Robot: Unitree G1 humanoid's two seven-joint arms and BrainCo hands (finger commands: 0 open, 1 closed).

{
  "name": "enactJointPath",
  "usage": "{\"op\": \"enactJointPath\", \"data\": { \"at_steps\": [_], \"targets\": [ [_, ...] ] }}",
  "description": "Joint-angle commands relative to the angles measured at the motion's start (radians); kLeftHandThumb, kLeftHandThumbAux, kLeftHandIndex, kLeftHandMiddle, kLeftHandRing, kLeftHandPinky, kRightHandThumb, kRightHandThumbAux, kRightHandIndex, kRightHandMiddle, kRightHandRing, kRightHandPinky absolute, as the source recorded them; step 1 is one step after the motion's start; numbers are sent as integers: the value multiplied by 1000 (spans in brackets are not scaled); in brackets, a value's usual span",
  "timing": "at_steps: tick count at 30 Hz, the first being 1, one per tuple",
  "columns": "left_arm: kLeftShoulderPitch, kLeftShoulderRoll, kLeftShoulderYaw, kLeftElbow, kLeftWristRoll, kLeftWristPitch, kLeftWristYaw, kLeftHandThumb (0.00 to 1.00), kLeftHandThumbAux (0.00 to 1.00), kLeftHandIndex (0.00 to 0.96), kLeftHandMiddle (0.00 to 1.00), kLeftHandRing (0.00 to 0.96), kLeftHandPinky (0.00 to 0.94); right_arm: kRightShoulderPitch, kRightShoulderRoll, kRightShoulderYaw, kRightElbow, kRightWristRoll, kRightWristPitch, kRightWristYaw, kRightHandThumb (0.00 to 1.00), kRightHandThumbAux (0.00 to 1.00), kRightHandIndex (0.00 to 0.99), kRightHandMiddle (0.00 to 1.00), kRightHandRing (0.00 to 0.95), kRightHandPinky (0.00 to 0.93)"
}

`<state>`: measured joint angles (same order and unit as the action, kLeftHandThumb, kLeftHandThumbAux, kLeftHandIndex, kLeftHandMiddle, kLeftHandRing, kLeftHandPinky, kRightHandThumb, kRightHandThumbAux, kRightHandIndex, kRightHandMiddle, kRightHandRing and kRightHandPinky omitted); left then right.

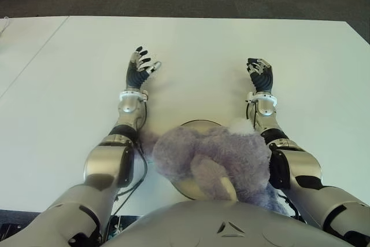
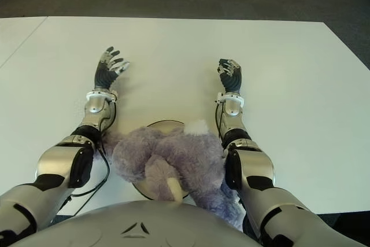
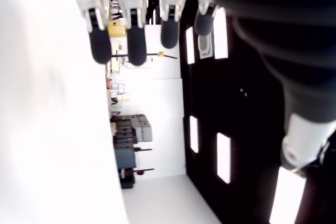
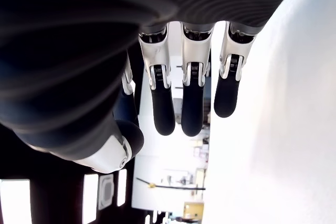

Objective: Put the doll into the plate.

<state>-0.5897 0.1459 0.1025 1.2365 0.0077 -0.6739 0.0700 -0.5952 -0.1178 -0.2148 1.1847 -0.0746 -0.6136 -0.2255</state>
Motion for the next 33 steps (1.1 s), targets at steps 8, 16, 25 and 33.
{"op": "enactJointPath", "data": {
  "at_steps": [8,16,25,33],
  "targets": [
    [218,-35,-316,119,387,146,365,0,765,239,310,336,329,267,65,-8,157,5,51,3,672,744,402,297,295,293],
    [214,-32,-226,127,296,197,264,0,793,225,298,313,264,265,72,-19,155,17,45,20,672,744,401,290,295,308],
    [215,-63,-111,125,186,215,182,0,810,203,280,276,228,263,67,-18,156,14,54,35,672,744,402,298,309,323],
    [216,-74,-76,122,166,207,165,0,831,191,257,239,209,262,64,-15,156,10,60,32,668,745,399,309,310,308]
  ]
}}
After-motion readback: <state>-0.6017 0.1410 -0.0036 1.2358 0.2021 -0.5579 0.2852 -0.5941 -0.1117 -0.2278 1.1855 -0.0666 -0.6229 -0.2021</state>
